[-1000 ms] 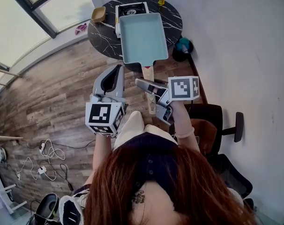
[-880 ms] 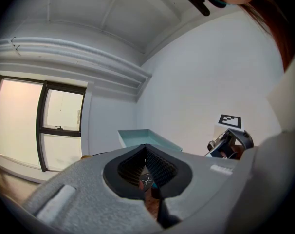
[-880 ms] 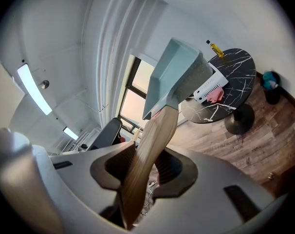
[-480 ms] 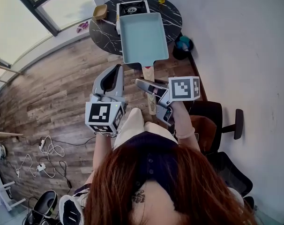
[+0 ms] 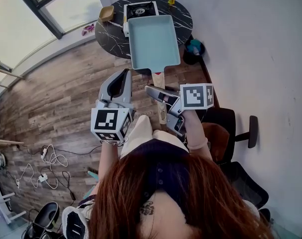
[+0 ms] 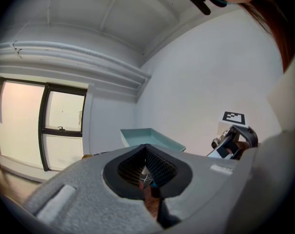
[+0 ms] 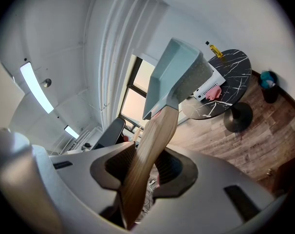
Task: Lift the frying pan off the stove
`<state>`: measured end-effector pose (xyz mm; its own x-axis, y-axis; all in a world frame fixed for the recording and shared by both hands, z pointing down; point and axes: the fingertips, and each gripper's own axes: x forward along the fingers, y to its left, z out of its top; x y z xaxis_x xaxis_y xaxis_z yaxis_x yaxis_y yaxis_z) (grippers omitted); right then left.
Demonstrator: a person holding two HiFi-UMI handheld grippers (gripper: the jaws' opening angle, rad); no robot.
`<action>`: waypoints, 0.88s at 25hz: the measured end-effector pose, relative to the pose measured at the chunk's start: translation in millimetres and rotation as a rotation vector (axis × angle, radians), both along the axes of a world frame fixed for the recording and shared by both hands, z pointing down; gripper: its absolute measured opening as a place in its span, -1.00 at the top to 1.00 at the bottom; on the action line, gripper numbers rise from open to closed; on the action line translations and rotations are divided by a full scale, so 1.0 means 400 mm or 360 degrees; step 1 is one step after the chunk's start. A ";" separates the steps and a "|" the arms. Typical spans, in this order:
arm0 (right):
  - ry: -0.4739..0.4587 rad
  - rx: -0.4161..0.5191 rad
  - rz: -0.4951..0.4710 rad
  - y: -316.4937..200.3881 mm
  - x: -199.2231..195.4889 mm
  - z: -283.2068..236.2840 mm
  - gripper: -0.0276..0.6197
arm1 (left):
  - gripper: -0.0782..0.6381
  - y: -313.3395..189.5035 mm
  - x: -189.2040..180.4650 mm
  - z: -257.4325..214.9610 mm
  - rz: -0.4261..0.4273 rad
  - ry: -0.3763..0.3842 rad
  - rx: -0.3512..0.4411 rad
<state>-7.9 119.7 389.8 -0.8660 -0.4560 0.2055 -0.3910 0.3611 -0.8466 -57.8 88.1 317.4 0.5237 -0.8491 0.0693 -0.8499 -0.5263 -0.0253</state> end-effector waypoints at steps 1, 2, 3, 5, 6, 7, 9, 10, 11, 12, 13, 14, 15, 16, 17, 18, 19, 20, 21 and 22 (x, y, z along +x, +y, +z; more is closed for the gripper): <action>0.0002 0.0001 -0.0001 0.000 0.001 -0.001 0.51 | 0.75 -0.001 0.001 0.000 -0.0001 0.0000 -0.0001; 0.0002 0.0002 -0.0002 0.000 0.001 -0.002 0.51 | 0.75 -0.001 0.002 -0.001 -0.0001 -0.0002 -0.0001; 0.0002 0.0003 -0.0003 0.001 0.002 -0.003 0.51 | 0.75 -0.002 0.004 -0.002 0.0001 -0.0003 -0.0001; -0.0002 -0.0001 -0.0001 0.003 0.004 -0.004 0.51 | 0.75 -0.003 0.007 -0.003 0.0006 -0.0006 -0.0003; -0.0003 -0.0003 0.0001 0.005 0.004 -0.004 0.51 | 0.75 -0.003 0.008 -0.003 0.0008 -0.0007 -0.0004; -0.0005 -0.0006 0.0003 0.007 0.005 -0.003 0.51 | 0.75 -0.002 0.010 -0.003 0.0010 -0.0007 -0.0006; -0.0007 -0.0009 0.0006 0.012 0.008 -0.003 0.51 | 0.75 -0.002 0.013 -0.003 0.0013 -0.0005 -0.0007; -0.0006 -0.0008 0.0008 0.013 0.009 -0.002 0.51 | 0.75 -0.002 0.014 -0.003 0.0015 -0.0004 -0.0007; -0.0004 -0.0007 0.0009 0.013 0.010 -0.002 0.51 | 0.75 -0.003 0.015 -0.002 0.0016 -0.0005 -0.0007; -0.0003 -0.0005 0.0009 0.014 0.010 -0.001 0.51 | 0.75 -0.003 0.015 -0.001 0.0017 -0.0007 -0.0007; -0.0003 -0.0005 0.0010 0.014 0.010 -0.001 0.51 | 0.75 -0.003 0.015 0.000 0.0017 -0.0008 -0.0008; -0.0006 -0.0006 0.0011 0.015 0.009 0.000 0.51 | 0.75 -0.002 0.013 0.002 0.0016 -0.0009 -0.0009; -0.0010 -0.0007 0.0012 0.016 0.008 0.000 0.51 | 0.75 -0.001 0.012 0.003 0.0015 -0.0009 -0.0010; -0.0013 -0.0008 0.0012 0.017 0.008 0.000 0.51 | 0.75 -0.001 0.011 0.003 0.0014 -0.0007 -0.0010; -0.0014 -0.0007 0.0011 0.017 0.008 0.000 0.51 | 0.75 -0.001 0.010 0.002 0.0012 -0.0005 -0.0009; -0.0014 -0.0006 0.0011 0.017 0.008 0.000 0.51 | 0.75 -0.002 0.009 0.001 0.0010 -0.0004 -0.0007; -0.0016 -0.0004 0.0010 0.016 0.007 -0.002 0.51 | 0.75 -0.003 0.008 0.000 0.0008 -0.0003 -0.0004; -0.0019 -0.0003 0.0009 0.016 0.007 -0.003 0.51 | 0.75 -0.004 0.007 -0.002 0.0006 -0.0001 -0.0002; -0.0023 -0.0002 0.0007 0.015 0.006 -0.005 0.51 | 0.75 -0.005 0.007 -0.004 0.0005 0.0000 0.0000; -0.0026 -0.0001 0.0005 0.015 0.005 -0.006 0.51 | 0.75 -0.005 0.007 -0.005 0.0005 0.0000 0.0002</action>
